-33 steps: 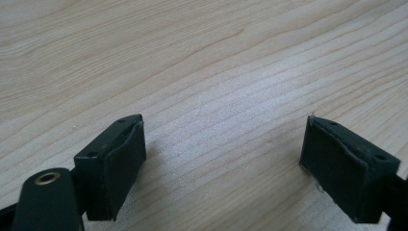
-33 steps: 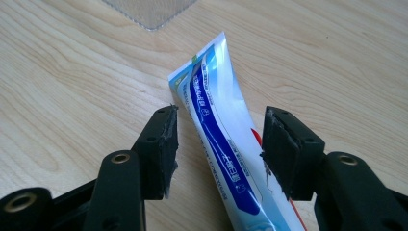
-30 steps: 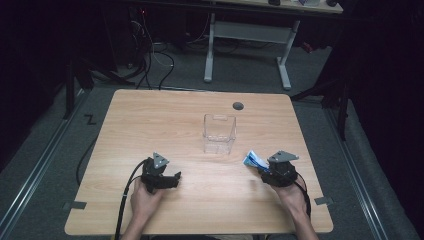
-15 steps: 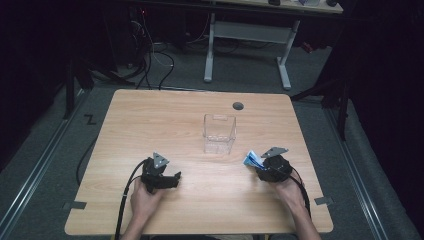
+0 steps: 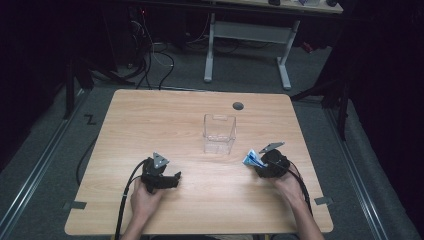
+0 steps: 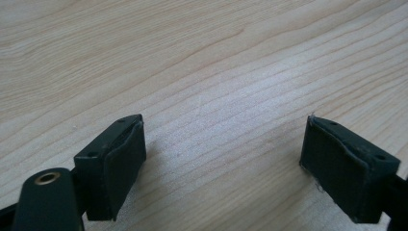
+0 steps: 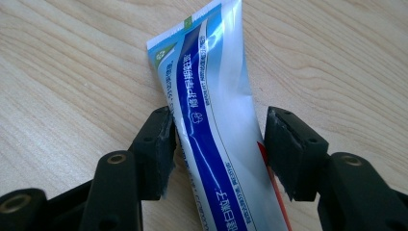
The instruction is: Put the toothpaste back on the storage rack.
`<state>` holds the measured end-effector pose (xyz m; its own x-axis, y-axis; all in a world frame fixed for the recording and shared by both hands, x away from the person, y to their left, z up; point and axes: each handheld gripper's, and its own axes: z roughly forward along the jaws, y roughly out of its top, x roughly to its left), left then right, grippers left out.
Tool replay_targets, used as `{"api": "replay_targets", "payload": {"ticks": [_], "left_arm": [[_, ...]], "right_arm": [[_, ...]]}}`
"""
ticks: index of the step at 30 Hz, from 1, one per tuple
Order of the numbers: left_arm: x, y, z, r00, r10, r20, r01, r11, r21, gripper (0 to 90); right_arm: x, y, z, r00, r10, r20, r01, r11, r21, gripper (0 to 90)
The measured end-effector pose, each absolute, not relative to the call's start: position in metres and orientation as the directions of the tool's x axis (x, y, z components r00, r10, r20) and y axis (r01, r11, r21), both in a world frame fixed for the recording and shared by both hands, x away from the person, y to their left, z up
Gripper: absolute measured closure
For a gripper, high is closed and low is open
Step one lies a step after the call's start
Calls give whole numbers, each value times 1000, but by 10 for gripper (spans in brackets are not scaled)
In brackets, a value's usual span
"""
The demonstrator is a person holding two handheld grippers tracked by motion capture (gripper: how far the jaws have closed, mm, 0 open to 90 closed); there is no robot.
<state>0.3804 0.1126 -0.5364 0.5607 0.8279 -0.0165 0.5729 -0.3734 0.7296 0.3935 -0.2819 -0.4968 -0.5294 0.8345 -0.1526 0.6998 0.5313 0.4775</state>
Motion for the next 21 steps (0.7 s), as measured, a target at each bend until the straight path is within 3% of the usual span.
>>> {"api": "replay_targets", "payload": {"ticks": [12,21], "left_arm": [[380,113,-536,560,828,-17,573,-372,730,162],[380,113,-536,560,828,-17,573,-373,730,162]], "right_arm": [[403,-288,-501,-522,844,-125,725,516,456,522],[410,-288,-499,-555,822,-125,720,550,423,634]]}}
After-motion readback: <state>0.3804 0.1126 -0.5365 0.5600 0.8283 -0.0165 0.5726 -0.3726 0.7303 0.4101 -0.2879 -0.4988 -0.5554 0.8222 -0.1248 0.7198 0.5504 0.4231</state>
